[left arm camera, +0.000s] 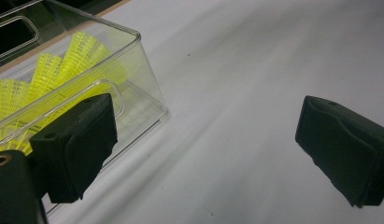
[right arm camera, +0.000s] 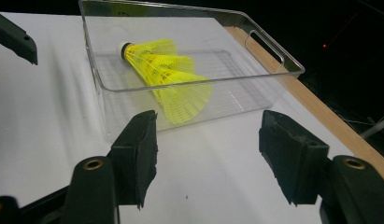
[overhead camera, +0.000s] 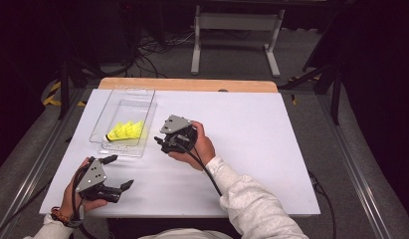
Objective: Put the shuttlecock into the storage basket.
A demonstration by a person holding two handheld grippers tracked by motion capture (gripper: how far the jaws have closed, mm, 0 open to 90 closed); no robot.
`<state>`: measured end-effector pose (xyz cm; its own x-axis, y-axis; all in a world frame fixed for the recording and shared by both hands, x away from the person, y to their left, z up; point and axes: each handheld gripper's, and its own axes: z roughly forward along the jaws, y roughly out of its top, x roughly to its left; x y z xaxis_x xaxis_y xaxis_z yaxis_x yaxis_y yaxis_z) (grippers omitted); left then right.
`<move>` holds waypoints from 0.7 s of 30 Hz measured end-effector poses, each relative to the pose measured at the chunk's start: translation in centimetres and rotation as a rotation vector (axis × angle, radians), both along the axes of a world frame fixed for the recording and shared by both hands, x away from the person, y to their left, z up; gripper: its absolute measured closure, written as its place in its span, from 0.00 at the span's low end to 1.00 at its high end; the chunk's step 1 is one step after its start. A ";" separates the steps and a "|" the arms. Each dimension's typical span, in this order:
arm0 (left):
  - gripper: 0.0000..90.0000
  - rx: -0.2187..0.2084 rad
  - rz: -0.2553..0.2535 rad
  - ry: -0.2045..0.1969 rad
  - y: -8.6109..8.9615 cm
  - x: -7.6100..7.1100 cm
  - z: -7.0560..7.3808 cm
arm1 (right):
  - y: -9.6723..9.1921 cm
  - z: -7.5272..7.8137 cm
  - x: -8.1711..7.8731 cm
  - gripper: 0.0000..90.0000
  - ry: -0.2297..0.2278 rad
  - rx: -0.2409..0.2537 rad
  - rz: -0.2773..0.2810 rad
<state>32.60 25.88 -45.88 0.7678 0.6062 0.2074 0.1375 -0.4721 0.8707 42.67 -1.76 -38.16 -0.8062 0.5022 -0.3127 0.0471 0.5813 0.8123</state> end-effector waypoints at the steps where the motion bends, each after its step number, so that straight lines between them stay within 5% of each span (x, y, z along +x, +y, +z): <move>1: 0.07 0.000 0.001 -0.001 0.0 0.0 0.0 | -0.2 0.1 -0.1 0.41 -0.002 0.002 -0.001; 21: 0.07 0.001 0.002 0.001 0.1 0.0 0.0 | -3.1 0.1 -0.5 0.33 -0.043 0.009 -0.068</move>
<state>32.63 25.95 -45.91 0.7665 0.6077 0.2078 0.1392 -0.4730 0.8700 42.18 -4.83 -38.10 -0.7561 0.5582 -0.3418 0.0511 0.5709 0.8194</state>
